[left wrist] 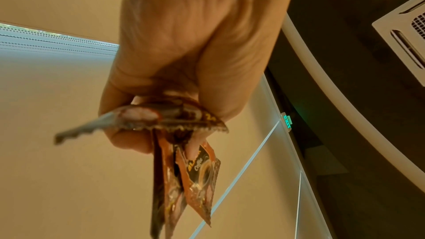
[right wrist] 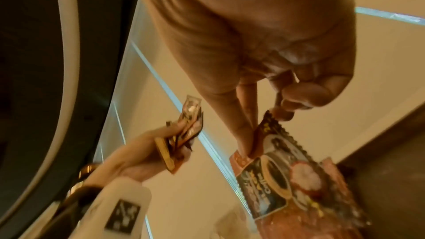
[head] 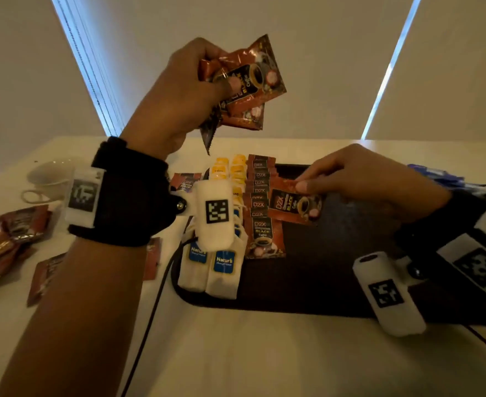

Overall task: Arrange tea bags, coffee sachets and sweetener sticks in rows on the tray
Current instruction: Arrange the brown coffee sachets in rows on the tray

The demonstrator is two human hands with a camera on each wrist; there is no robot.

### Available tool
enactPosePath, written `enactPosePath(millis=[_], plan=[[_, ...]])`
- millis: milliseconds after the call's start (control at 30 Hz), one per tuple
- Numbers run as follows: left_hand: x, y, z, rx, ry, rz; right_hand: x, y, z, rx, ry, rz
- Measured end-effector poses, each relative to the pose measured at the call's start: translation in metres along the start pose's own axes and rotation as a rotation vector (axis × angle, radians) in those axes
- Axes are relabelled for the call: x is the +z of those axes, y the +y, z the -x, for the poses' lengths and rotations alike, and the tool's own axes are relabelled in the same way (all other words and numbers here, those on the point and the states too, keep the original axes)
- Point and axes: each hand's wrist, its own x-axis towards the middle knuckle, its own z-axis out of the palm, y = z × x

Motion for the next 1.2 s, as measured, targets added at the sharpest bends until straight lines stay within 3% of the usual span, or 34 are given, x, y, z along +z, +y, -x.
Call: enactPosePath(millis=[167, 400, 600, 667, 800, 867, 1200], plan=[[-0.009, 0.003, 0.001, 0.004, 0.011, 0.01, 0.005, 0.01, 0.002, 0.076, -0.1, 0.191], [-0.015, 0.005, 0.003, 0.03, 0.005, -0.011, 0.039, 0.021, -0.003, 0.298, -0.444, 0.208], [-0.014, 0.006, 0.002, 0.057, 0.006, -0.051, 0.047, 0.014, -0.014, 0.378, -0.448, 0.216], [-0.014, 0.004, 0.001, 0.062, 0.006, -0.063, 0.046, 0.013, -0.014, 0.345, -0.431, 0.299], [-0.014, 0.003, 0.001, 0.067, 0.014, -0.077, 0.046, 0.003, -0.005, 0.018, -0.381, 0.532], [-0.013, 0.003, 0.0, 0.063, 0.017, -0.09, 0.048, -0.002, -0.003, -0.058, -0.423, 0.56], [-0.01, -0.002, -0.001, 0.04, -0.016, -0.115, 0.067, -0.001, -0.019, -0.064, -0.512, 0.675]])
